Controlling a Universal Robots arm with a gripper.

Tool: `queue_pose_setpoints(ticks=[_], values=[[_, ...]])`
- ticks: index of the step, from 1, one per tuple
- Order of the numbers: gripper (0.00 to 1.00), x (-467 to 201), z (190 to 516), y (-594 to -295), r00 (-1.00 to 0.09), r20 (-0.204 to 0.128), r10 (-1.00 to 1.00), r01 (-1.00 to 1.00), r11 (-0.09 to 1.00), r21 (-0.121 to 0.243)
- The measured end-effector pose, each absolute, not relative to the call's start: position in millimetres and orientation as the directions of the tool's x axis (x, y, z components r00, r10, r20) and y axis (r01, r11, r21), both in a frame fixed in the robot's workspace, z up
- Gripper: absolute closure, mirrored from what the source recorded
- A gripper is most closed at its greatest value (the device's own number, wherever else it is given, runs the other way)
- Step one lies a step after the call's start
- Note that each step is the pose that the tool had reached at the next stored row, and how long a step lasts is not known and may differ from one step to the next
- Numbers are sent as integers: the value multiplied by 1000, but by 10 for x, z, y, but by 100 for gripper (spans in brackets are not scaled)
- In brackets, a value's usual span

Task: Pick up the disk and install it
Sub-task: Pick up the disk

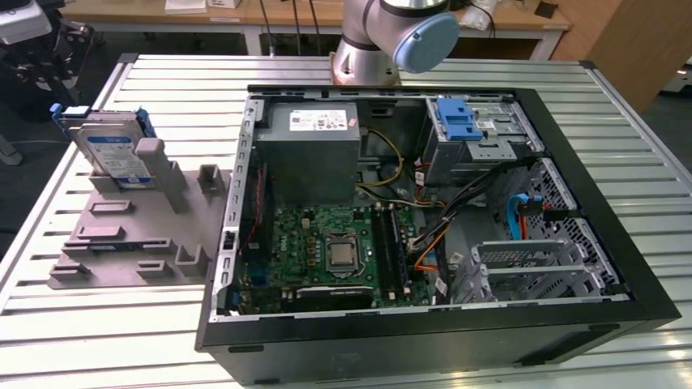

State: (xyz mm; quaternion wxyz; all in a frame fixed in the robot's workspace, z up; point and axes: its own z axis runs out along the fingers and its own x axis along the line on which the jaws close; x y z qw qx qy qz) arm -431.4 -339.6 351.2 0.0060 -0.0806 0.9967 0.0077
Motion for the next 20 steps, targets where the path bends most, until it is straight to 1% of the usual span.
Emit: queue_pose_setpoints(ticks=[20], values=[[89,-4314,3512,-3396,-981,-13,-196,-196,981,14]])
